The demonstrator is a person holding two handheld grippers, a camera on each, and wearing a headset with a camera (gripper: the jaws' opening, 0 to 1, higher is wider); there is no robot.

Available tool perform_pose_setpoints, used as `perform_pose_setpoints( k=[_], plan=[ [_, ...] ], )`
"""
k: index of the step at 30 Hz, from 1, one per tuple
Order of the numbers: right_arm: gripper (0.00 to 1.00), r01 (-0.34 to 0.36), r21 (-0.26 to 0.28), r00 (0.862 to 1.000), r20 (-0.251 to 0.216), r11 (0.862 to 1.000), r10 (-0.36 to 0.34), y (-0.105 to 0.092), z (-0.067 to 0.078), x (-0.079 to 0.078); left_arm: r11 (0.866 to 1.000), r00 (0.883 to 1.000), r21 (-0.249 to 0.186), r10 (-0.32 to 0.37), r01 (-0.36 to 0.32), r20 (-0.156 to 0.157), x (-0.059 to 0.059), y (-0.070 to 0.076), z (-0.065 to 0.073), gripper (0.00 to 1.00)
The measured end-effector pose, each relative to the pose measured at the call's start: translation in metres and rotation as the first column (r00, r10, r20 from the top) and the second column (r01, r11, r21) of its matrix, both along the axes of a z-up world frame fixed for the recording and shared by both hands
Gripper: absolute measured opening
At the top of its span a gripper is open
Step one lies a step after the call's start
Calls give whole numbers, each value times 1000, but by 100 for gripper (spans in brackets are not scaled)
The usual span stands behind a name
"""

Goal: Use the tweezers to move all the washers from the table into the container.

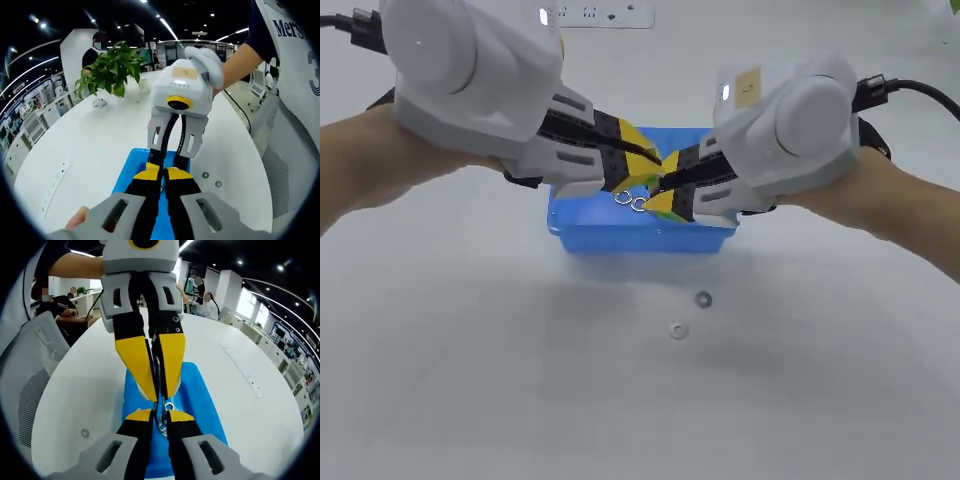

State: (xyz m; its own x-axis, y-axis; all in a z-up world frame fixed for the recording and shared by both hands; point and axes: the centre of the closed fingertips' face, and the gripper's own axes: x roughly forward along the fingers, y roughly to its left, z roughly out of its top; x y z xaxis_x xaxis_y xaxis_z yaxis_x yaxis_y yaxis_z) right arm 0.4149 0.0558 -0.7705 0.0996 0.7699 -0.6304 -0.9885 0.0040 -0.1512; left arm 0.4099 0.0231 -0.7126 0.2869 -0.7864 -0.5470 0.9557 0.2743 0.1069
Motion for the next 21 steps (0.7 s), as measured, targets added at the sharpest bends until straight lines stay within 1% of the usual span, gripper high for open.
perform_pose_setpoints(
  k=[5, 10, 11, 14, 15, 20, 21],
  plan=[
    [12, -2, 5, 1000, 7, 1000, 2, 0, 3, 2, 1000, 1000, 0, -2, 2, -1, -3, 1, 5, 6],
    [11, -8, 13, 1000, 9, 1000, 8, -1, 10, -3, 1000, 1000, -2, -8, 8, 2, -6, 1, 9, 6],
    [11, -9, 15, 1000, 13, 1000, 9, -1, 12, -4, 1000, 1000, 0, -11, 12, 8, -8, 0, 12, 6],
    [11, -8, 26, 1000, 27, 1000, 7, -2, 22, -7, 1000, 1000, -4, -15, 15, 17, -11, -1, 21, 6],
    [11, -8, 29, 999, 33, 1000, 7, -3, 25, -8, 1000, 1000, -6, -16, 16, 20, -10, -1, 22, 6],
    [11, -11, 48, 998, 60, 999, 9, -7, 44, -21, 999, 999, -23, -22, 22, 33, -23, -4, 41, 6],
    [11, -13, 50, 998, 66, 999, 10, -8, 47, -24, 999, 999, -25, -23, 24, 37, -22, -3, 41, 6]
  ],
)
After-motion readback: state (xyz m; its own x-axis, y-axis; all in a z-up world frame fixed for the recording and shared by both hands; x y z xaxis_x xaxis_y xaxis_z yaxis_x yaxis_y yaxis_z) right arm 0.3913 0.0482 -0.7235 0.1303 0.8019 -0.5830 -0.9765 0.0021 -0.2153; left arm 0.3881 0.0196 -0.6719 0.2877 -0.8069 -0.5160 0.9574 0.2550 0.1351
